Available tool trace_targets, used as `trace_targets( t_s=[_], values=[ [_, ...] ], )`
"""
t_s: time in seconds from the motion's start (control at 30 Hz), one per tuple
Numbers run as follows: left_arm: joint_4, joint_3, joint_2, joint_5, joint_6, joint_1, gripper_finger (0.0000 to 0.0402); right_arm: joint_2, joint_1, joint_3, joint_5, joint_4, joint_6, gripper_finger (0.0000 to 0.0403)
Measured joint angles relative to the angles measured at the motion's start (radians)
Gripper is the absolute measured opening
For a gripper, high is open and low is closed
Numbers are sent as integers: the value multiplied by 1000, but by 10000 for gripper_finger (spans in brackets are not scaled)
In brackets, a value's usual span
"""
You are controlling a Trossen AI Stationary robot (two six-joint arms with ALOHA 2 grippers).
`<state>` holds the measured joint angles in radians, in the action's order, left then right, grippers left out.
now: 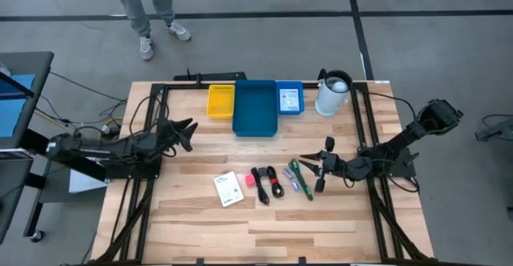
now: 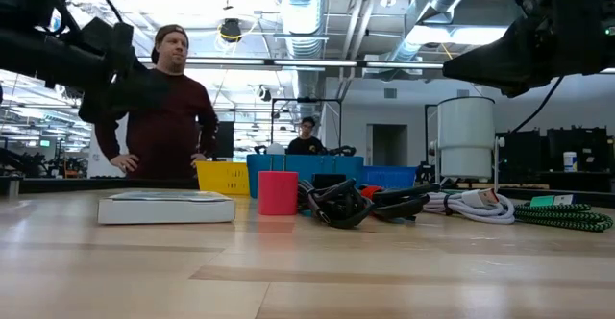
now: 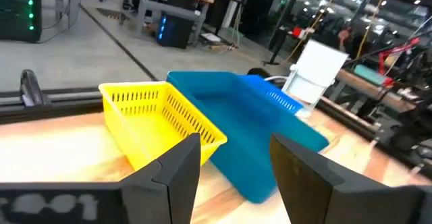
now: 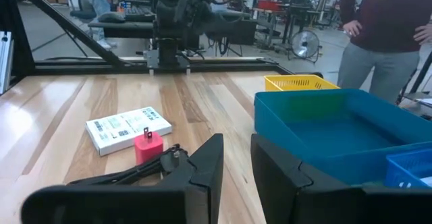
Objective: Pick and place items into bin
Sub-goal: Put the white card reader box into the blue bin
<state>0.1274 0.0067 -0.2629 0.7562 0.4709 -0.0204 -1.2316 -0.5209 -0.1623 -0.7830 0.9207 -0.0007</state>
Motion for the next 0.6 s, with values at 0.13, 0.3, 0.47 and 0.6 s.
trace_targets(
  t_s=[0.13, 0.3, 0.47, 0.6],
  values=[
    [51, 0, -105, 46, 0, -46, 166, 0, 0, 0, 0, 0, 0, 70],
    [132, 0, -210, 26, -1, -79, 166, 0, 0, 0, 0, 0, 0, 70],
    [152, 0, -235, -35, -22, -78, 166, 0, 0, 0, 0, 0, 0, 70],
    [152, 0, -235, -39, -26, -77, 166, 0, 0, 0, 0, 0, 0, 70]
  ],
)
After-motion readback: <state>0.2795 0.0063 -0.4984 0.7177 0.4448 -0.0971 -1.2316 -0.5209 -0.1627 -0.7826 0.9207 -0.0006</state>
